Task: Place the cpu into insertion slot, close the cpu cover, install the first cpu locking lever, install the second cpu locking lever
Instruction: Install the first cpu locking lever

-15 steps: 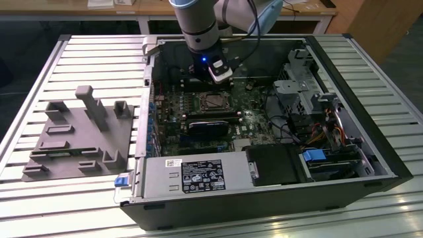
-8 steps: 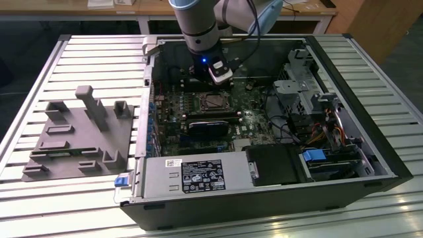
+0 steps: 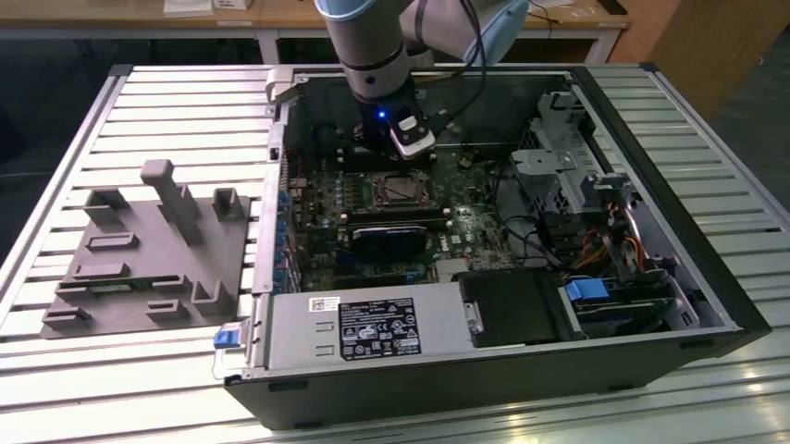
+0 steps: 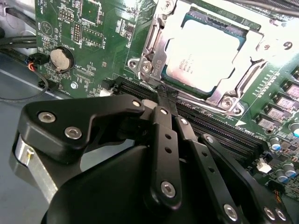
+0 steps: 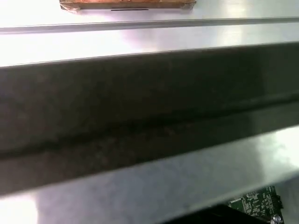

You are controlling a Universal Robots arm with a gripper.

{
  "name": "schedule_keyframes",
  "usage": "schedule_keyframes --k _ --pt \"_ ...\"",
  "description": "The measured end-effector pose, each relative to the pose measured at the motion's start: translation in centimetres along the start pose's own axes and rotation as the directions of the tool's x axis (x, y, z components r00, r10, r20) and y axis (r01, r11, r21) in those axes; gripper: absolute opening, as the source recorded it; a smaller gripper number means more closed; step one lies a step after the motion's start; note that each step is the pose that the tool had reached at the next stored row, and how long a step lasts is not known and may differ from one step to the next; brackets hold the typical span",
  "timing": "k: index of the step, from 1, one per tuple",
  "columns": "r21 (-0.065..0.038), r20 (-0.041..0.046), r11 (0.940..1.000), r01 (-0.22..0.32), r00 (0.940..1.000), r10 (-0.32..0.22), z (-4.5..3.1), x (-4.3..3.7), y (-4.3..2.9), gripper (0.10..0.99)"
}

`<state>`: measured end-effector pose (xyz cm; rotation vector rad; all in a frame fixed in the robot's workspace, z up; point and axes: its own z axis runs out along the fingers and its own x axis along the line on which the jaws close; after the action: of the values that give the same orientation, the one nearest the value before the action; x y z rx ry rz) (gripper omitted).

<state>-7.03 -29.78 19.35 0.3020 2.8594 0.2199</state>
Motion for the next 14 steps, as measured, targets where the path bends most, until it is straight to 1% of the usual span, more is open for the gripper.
schedule_keyframes --k 9,14 --pt "0.001 0.0015 1.0000 0.000 1.0000 0.000 0.31 0.03 -0.18 0.102" --pt "0.000 0.0013 1.0000 0.000 1.0000 0.000 0.35 0.03 -0.19 0.102"
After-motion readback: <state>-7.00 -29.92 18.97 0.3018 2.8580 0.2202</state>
